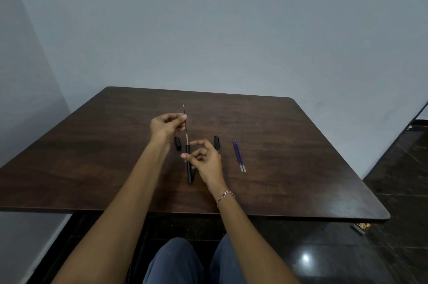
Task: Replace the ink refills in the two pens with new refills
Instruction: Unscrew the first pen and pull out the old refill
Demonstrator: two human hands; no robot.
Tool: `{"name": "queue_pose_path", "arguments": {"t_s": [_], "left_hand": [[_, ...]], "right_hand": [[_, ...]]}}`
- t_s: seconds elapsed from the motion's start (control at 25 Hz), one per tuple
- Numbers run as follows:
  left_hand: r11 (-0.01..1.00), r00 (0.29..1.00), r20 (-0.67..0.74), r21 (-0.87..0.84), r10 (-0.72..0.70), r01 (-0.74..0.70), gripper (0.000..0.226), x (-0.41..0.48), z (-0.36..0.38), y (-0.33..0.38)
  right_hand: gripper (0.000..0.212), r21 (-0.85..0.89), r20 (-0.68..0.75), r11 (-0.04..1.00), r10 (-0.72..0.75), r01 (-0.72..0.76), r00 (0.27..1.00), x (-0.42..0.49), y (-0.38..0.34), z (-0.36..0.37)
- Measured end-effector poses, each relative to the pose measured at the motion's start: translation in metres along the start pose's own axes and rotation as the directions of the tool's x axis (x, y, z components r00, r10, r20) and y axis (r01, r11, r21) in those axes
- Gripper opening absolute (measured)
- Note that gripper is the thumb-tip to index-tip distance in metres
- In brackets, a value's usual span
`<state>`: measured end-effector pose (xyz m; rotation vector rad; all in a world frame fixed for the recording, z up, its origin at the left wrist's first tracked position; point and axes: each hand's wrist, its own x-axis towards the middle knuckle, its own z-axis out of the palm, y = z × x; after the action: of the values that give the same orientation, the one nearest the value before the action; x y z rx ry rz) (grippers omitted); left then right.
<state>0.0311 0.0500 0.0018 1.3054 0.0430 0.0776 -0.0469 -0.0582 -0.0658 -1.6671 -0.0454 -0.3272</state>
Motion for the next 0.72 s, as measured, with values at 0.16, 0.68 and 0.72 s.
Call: {"name": "queue_pose_path", "arguments": {"t_s": [0.16,0.68,0.72], "left_hand": [[0.999,0.999,-0.024,-0.016,0.033,-0.033,0.01,0.007,-0.003,0.007],[0.968,0.994,-0.11,0.251,0.021,0.007,0.004,0.04,-0.06,0.029],[0.945,0.994,-0.105,0.326,0.014,0.021,0.009,0.044,-0.067,0.029]], "right_hand": [[0.031,0.004,0.011,1.0,0.008,-0.008,1.0,0.0,0.001,0.0],[0.029,-0.006,-0.001,1.0,0.02,-0.02,1.0,-0.002,-0.002,0.0],[0.028,-0.007,-0.001,1.0,0.02,-0.02,1.0,-0.002,-0.002,0.0]]}}
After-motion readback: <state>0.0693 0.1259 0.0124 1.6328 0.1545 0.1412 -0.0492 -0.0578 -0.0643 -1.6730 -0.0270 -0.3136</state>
